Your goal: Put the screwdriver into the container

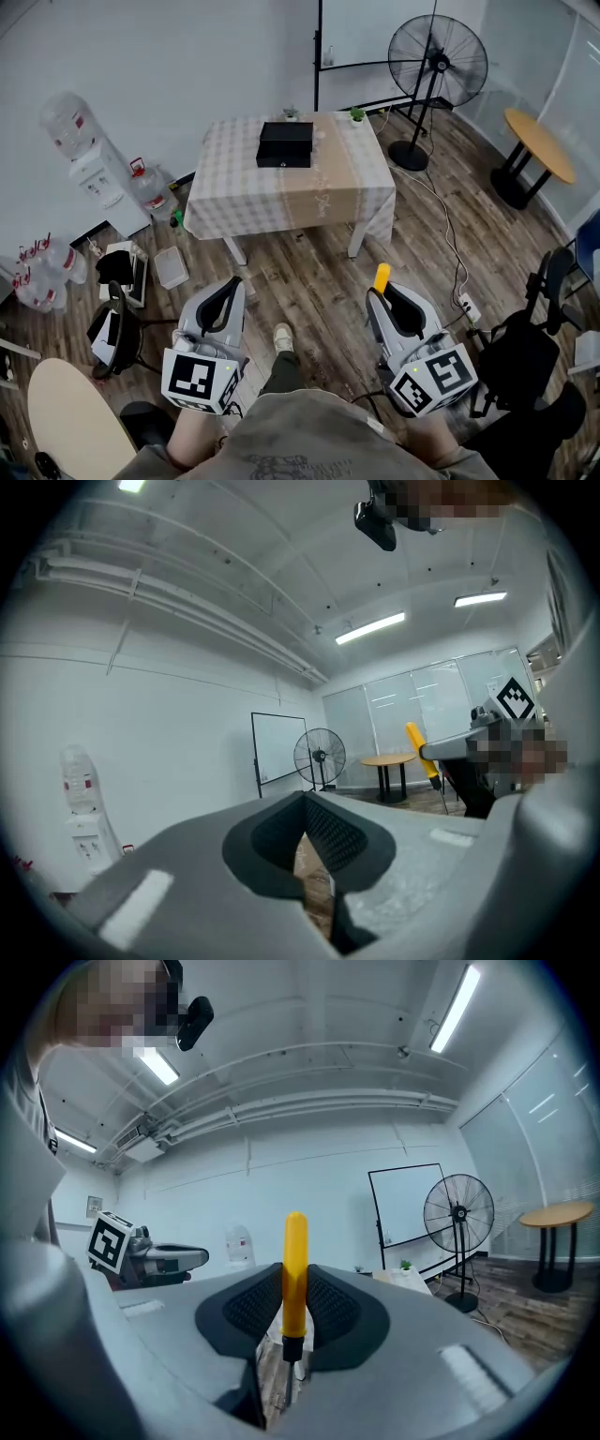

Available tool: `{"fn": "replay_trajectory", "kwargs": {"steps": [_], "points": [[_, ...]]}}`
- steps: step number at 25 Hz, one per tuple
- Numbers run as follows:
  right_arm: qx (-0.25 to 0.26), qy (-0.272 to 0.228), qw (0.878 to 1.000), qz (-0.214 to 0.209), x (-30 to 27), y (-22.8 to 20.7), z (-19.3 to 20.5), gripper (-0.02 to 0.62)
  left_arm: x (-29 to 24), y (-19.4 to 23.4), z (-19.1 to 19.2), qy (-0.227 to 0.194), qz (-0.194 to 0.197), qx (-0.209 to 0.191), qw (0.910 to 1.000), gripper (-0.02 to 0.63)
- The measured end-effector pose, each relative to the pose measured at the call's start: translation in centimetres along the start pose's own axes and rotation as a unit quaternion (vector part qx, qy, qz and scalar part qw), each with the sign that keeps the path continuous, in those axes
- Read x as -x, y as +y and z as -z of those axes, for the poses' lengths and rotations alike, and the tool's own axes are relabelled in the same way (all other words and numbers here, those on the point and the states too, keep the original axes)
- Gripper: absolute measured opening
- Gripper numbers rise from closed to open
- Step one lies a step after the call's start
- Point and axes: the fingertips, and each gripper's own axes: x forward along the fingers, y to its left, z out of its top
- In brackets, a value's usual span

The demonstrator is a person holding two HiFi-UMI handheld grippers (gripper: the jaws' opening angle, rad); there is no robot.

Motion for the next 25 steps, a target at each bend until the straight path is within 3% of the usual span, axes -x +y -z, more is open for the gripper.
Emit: {"fn": "replay_trajectory", "kwargs": {"steps": [19,25], "points": [[0.026,0.054,0.998,0.011,-22.0,-5.6,-2.6,0.109,-17.1,15.4,0.7,0.01,0.035,0.028,0.9989,0.002],[0.057,0.077,0.995,-0.006,-28.5,-5.6,-2.9,0.109,-20.6,19.1,1.0,0.019,0.056,0.036,0.9976,0.001]]}}
